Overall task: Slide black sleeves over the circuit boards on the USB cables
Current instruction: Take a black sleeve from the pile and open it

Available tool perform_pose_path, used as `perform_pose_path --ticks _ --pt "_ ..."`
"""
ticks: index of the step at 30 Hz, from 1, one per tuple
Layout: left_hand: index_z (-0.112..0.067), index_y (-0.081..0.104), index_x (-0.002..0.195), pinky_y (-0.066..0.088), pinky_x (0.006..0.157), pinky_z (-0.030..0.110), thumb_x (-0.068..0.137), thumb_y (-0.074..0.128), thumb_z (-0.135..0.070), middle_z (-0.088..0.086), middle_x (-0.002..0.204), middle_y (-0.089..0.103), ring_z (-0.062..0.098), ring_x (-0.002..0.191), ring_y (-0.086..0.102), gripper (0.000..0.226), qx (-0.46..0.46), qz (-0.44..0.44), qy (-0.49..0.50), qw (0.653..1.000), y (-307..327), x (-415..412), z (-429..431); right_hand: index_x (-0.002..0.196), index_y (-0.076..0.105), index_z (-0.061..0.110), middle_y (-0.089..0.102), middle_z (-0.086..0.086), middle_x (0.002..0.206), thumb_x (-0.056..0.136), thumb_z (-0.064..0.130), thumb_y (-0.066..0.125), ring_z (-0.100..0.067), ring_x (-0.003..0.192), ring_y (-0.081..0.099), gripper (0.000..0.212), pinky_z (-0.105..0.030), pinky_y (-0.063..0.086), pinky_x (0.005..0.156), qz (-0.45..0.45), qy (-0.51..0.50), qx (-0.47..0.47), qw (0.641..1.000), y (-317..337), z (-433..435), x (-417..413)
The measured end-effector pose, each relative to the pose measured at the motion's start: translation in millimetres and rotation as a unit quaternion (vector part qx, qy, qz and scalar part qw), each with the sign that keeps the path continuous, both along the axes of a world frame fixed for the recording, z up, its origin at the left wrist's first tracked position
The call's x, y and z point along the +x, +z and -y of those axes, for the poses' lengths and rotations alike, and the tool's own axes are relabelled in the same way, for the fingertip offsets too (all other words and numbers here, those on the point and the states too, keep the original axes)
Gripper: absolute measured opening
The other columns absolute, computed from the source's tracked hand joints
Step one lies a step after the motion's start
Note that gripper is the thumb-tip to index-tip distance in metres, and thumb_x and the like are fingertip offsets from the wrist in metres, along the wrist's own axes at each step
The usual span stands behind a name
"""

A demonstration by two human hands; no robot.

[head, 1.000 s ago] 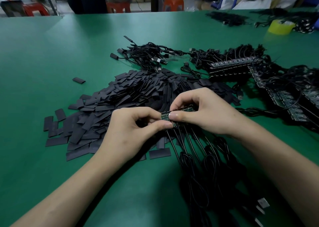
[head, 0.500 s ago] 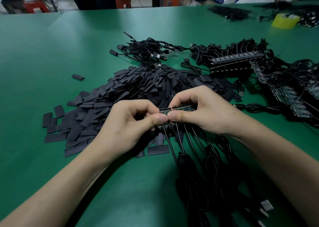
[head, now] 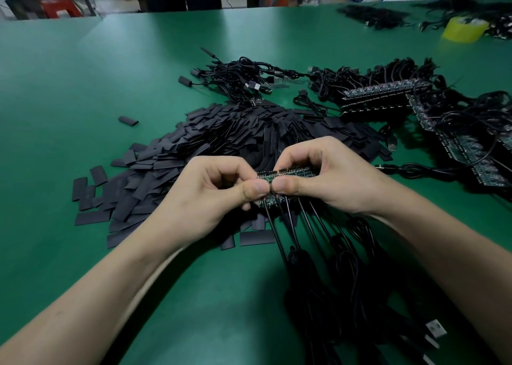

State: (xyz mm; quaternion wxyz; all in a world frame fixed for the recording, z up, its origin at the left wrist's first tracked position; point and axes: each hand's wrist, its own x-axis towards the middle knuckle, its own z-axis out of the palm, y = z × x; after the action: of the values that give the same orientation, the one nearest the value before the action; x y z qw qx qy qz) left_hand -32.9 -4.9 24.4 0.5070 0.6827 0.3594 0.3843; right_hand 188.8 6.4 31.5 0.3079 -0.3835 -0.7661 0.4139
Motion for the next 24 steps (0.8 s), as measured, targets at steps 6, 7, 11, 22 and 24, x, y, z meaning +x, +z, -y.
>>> perform_pose_path --ticks 6,7,11,22,24 --pt "-0.027 0.074 0.066 0.041 0.051 0.013 0.083 0.078 -0.023 -0.002 0.056 0.061 0.005 0.051 0.053 0.018 -0.01 0.008 0.0 1.0 -1.2 0.5 0.0 0.084 0.073 0.024 0.072 0.011 0.079 0.088 0.029 0.076 0.002 0.077 0.063 0.007 -0.014 0.045 0.076 -0.006 -0.003 -0.001 1.0 -1.5 0.8 -0.6" --pt "-0.026 0.075 0.067 0.042 0.05 0.014 0.083 0.082 -0.025 -0.001 0.056 0.062 0.006 0.05 0.054 0.018 -0.014 0.01 0.005 1.0 -1.0 0.8 0.1 0.084 0.073 0.024 0.072 0.011 0.079 0.088 0.029 0.076 0.002 0.077 0.063 0.007 -0.014 0.045 0.076 -0.006 -0.005 -0.001 1.0 -1.3 0.7 -0.7" --pt "-0.02 0.08 0.074 0.05 0.05 0.019 0.071 0.083 -0.031 0.005 0.063 0.071 0.01 0.052 0.061 0.012 -0.033 0.021 0.053 0.998 -2.1 2.8 0.6 0.083 0.073 0.027 0.073 0.011 0.08 0.089 0.022 0.078 0.002 0.077 0.064 0.01 -0.018 0.048 0.077 0.014 -0.032 0.021 0.999 -2.2 -1.2 0.9" --pt "-0.02 0.079 0.072 0.049 0.056 0.011 0.074 0.078 -0.02 -0.001 0.063 0.072 0.003 0.055 0.066 0.002 -0.059 0.08 0.029 0.995 -0.2 8.2 4.3 0.083 0.073 0.019 0.07 0.006 0.076 0.081 0.029 0.073 -0.002 0.072 0.061 0.01 -0.015 0.047 0.073 -0.052 -0.003 -0.03 0.998 -2.5 -1.1 -1.3" --pt "-0.02 0.08 0.074 0.051 0.057 0.013 0.074 0.078 -0.022 0.002 0.065 0.073 0.005 0.058 0.068 0.003 -0.075 0.086 0.023 0.993 0.2 8.0 5.0 0.083 0.073 0.018 0.07 0.004 0.077 0.081 0.029 0.073 -0.004 0.073 0.061 0.011 -0.016 0.048 0.074 -0.056 0.001 -0.037 0.998 -3.3 -2.1 -0.2"
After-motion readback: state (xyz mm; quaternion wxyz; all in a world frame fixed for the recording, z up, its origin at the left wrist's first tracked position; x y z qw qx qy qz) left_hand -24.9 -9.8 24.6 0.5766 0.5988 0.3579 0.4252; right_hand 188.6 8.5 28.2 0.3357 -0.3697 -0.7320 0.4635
